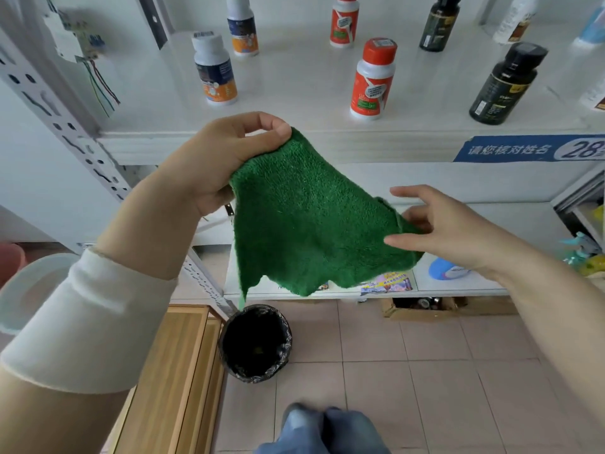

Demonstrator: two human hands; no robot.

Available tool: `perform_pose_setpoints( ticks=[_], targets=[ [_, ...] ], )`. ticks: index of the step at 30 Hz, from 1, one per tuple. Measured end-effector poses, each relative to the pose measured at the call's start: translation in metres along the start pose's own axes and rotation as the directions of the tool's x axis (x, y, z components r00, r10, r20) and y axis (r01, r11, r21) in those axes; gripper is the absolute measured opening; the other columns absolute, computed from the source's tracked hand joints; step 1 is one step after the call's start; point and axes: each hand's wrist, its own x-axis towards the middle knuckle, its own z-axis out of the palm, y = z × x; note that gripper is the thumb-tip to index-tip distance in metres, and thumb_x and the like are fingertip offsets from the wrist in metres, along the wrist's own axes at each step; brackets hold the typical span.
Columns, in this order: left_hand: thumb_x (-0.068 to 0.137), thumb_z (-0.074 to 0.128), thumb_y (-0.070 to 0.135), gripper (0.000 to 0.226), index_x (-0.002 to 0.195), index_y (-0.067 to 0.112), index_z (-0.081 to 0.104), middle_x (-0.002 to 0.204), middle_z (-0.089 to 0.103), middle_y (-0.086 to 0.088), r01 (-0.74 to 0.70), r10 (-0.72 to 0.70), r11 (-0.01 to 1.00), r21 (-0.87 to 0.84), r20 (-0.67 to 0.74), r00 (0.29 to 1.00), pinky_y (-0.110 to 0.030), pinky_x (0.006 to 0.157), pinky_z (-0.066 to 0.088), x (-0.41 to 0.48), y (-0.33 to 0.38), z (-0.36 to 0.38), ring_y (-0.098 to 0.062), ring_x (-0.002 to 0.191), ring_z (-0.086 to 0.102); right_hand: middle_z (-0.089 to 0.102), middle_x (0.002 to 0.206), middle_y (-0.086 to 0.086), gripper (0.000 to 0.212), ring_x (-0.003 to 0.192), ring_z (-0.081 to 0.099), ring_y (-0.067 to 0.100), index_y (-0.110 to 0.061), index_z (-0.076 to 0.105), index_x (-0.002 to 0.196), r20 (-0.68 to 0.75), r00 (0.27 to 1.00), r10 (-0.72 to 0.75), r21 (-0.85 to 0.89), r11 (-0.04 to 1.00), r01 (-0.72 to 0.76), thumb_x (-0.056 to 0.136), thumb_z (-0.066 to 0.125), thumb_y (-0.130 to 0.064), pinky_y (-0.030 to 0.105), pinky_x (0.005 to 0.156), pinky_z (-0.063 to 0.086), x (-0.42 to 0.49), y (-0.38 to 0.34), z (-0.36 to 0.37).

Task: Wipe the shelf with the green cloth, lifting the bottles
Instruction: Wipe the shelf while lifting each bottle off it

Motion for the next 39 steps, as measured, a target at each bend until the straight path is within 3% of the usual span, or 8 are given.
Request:
perform_pose_setpoints(
  ticks=[3, 7, 12, 17, 27, 33, 36, 39],
  targets=[
    [0.09, 0.049, 0.021, 0.016, 0.08, 0.015, 0.06, 0.067, 0.067, 0.003, -0.022, 0.009, 0.992, -0.128, -0.1, 0.995, -0.02, 0.06, 0.056, -0.001, 0.002, -0.006, -0.008, 0.06, 0.065, 0.073, 0.092, 0.0, 0.032, 0.088, 0.069, 0.011, -0.017, 0.057, 0.112, 0.055, 0.996, -0.075, 0.282, 0.958, 0.057, 0.082, 0.058, -0.006, 0.019, 0.076, 0.054, -0.004, -0.007, -0.01],
    [0.087, 0.025, 0.064, 0.068, 0.092, 0.015, 0.072, 0.102, 0.073, -0.008, 0.176, -0.183, 0.795, -0.58, 0.048, 0.982, -0.038, 0.078, 0.057, -0.007, -0.042, -0.001, -0.023, 0.092, 0.07, 0.074, 0.092, 0.0, 0.035, 0.085, 0.07, 0.011, -0.016, 0.066, 0.103, 0.166, 0.986, 0.019, 0.78, 0.609, -0.143, 0.083, 0.044, -0.035, 0.024, 0.067, 0.058, 0.009, -0.005, -0.008],
    [0.08, 0.035, 0.064, 0.067, 0.105, 0.01, 0.065, 0.109, 0.07, -0.014, 0.615, -0.553, 0.693, -0.376, 0.271, 0.788, -0.037, 0.071, 0.059, -0.043, -0.122, 0.017, -0.026, 0.089, 0.071, 0.068, 0.105, 0.012, 0.042, 0.081, 0.07, 0.019, -0.001, 0.053, 0.123, 0.33, 0.889, 0.317, 0.609, 0.648, -0.457, 0.085, 0.053, -0.02, 0.032, 0.068, 0.059, 0.002, 0.047, 0.028],
    [0.084, 0.056, 0.002, 0.034, 0.117, 0.014, 0.055, 0.114, 0.066, -0.008, 0.569, -0.554, 0.819, -0.067, 0.166, 0.816, -0.025, 0.071, 0.058, -0.054, -0.141, -0.003, -0.016, 0.091, 0.07, 0.054, 0.13, 0.017, 0.041, 0.1, 0.061, 0.025, -0.002, 0.044, 0.132, 0.268, 0.878, 0.397, 0.64, 0.608, -0.47, 0.092, 0.047, -0.008, 0.036, 0.076, 0.057, -0.006, 0.064, 0.024],
    [0.076, 0.068, -0.001, 0.085, 0.139, 0.039, 0.028, 0.114, 0.064, -0.013, 0.443, -0.444, 0.891, 0.096, -0.013, 0.896, -0.039, 0.09, 0.053, -0.062, -0.149, -0.02, -0.025, 0.095, 0.069, 0.033, 0.138, 0.006, 0.112, 0.124, 0.043, 0.021, -0.034, 0.006, 0.143, 0.149, 0.901, 0.408, -0.201, 0.905, -0.376, 0.062, 0.082, -0.027, 0.033, 0.098, 0.038, -0.028, 0.074, 0.035],
    [0.071, 0.074, 0.011, 0.043, 0.099, 0.042, 0.06, 0.128, 0.046, 0.01, 0.115, -0.105, 0.771, 0.627, -0.054, 0.993, -0.021, 0.085, 0.048, -0.071, -0.135, -0.017, -0.009, 0.103, 0.057, 0.042, 0.12, 0.01, 0.036, 0.077, 0.057, 0.025, -0.012, 0.057, 0.092, -0.11, 0.976, -0.19, -0.665, 0.744, 0.07, 0.064, 0.08, -0.015, 0.027, 0.065, 0.038, -0.039, 0.073, 0.037],
    [0.071, 0.075, 0.015, 0.022, 0.072, 0.034, 0.064, 0.124, 0.048, 0.012, 0.051, 0.102, 0.684, 0.728, -0.164, 0.981, -0.003, 0.074, 0.039, -0.074, -0.126, -0.018, -0.006, 0.102, 0.052, 0.061, 0.093, 0.008, 0.021, 0.076, 0.056, 0.025, -0.011, 0.065, 0.071, -0.209, 0.906, -0.369, -0.643, 0.749, 0.157, 0.06, 0.082, -0.017, 0.023, 0.067, 0.035, -0.036, 0.073, 0.024],
    [0.074, 0.071, 0.021, 0.019, 0.066, 0.034, 0.059, 0.119, 0.057, 0.019, -0.031, 0.159, 0.719, 0.694, -0.12, 0.98, -0.016, 0.085, 0.044, -0.075, -0.12, -0.022, -0.004, 0.1, 0.059, 0.065, 0.079, -0.007, 0.011, 0.079, 0.057, 0.007, -0.022, 0.067, 0.074, -0.235, 0.941, -0.242, -0.337, 0.929, 0.155, 0.067, 0.076, -0.02, 0.012, 0.07, 0.037, -0.031, 0.062, 0.011]
  ],
)
